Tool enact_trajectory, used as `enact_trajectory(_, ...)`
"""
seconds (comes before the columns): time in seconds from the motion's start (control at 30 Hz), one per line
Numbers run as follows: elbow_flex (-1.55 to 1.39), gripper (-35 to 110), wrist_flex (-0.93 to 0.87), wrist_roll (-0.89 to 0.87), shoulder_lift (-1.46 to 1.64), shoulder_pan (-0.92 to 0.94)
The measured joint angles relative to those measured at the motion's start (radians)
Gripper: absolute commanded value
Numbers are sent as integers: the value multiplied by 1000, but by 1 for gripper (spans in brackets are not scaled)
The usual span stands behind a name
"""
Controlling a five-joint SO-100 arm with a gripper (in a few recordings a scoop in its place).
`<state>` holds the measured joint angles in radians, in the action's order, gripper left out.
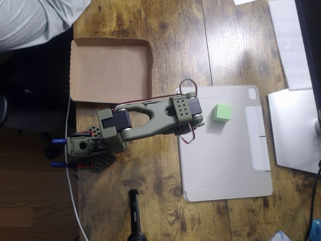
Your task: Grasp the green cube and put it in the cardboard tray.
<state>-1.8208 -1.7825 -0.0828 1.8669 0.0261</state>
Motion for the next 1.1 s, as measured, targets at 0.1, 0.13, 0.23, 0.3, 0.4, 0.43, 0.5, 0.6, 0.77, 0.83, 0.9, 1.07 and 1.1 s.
enact_trajectory(0.1, -91, 0, 52, 44, 71, 0)
enact_trajectory(0.13, -97, 0, 91, 58, 77, 0)
enact_trajectory(0.23, -112, 0, 115, 71, 83, 0)
enact_trajectory(0.3, -115, 0, 120, 77, 84, 0)
enact_trajectory(0.4, -115, 0, 120, 77, 86, 0)
enact_trajectory(0.43, -115, 0, 120, 77, 87, 0)
enact_trajectory(0.5, -115, 0, 120, 75, 87, 0)
enact_trajectory(0.6, -115, 0, 129, 69, 87, 0)
enact_trajectory(0.77, -94, 0, 147, 55, 87, 3)
enact_trajectory(0.83, -72, 0, 167, 41, 84, 3)
enact_trajectory(0.9, -17, 0, 219, 41, 83, 3)
enact_trajectory(1.07, 273, 0, 192, 37, -81, 15)
enact_trajectory(1.1, 357, 0, 167, 40, -126, 15)
